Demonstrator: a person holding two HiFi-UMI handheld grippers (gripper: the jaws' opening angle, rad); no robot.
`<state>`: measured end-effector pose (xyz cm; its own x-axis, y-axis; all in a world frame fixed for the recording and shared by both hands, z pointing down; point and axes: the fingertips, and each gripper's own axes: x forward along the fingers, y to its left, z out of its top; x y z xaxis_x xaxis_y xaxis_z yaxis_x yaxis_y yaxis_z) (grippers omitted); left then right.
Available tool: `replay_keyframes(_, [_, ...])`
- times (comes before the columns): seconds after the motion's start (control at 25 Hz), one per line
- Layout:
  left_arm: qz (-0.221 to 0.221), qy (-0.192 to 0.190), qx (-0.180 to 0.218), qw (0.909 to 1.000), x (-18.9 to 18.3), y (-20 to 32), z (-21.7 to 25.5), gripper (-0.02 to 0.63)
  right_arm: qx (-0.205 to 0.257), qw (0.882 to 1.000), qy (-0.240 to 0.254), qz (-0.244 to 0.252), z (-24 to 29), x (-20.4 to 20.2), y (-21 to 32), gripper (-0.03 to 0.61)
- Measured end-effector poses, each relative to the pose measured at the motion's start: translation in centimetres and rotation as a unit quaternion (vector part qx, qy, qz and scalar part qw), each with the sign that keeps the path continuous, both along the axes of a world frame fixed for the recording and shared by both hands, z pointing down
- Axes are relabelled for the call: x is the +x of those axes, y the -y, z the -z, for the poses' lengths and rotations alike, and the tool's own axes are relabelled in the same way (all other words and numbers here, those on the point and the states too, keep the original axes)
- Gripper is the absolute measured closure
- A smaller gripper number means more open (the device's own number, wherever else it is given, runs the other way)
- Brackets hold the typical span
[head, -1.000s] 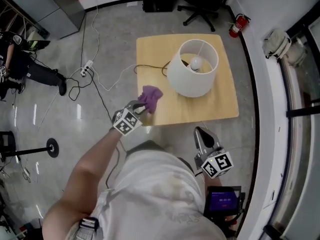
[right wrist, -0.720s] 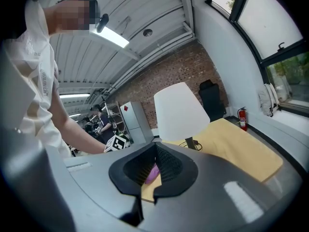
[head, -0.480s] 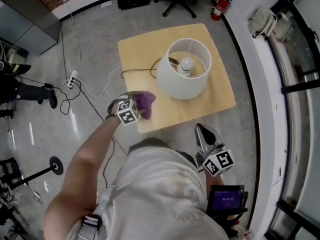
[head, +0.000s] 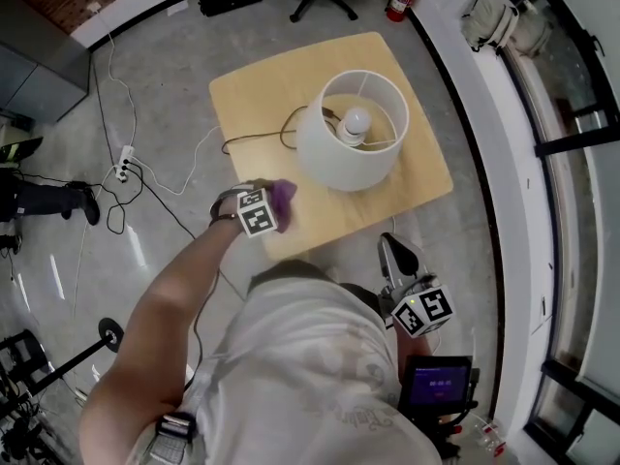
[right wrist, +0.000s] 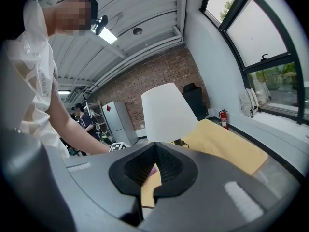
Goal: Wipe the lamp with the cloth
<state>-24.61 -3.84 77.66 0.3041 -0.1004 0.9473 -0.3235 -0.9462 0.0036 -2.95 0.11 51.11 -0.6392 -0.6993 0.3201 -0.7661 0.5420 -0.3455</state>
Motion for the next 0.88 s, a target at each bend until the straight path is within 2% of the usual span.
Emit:
replay_keyframes(0.12, [0.007, -0.011, -0.001, 0.9999, 0.2, -0.5, 0.0, 0.389, 0.001, 1.0, -0.001, -0.004, 0.0, -0.5, 0.2, 0.565])
replay_keyframes(0.32, [0.052, -0.037, 0.005, 0.9979, 0.0, -1.4, 0.3, 0.494, 0.005, 1.0, -0.005, 0.002, 0.5, -1.8, 0.4, 0.565])
replay_keyframes(0.52, [0.121, -0.08, 0.011, 0.9893, -0.4, -1.4, 1.7, 0.517, 0.008, 1.0, -0.009, 0.0, 0.9, -1.7, 0.7, 0.565])
replay_keyframes(0.6, [0.154, -0.115, 0.02, 0.9812, -0.4, -1.0, 3.3, 0.518, 0.007, 1.0, -0.008, 0.001, 0.9, -1.8, 0.7, 0.565])
replay_keyframes(0.68, [0.186, -0.159, 0.033, 0.9691, -0.3, -0.5, 5.4, 0.518, 0.007, 1.0, -0.007, 0.007, 0.8, -2.2, 0.7, 0.565])
replay_keyframes(0.88, [0.264, -0.254, 0.067, 0.928, -1.0, 0.7, 10.4, 0.517, 0.007, 1.0, -0.005, 0.029, 0.5, -3.6, 0.9, 0.565])
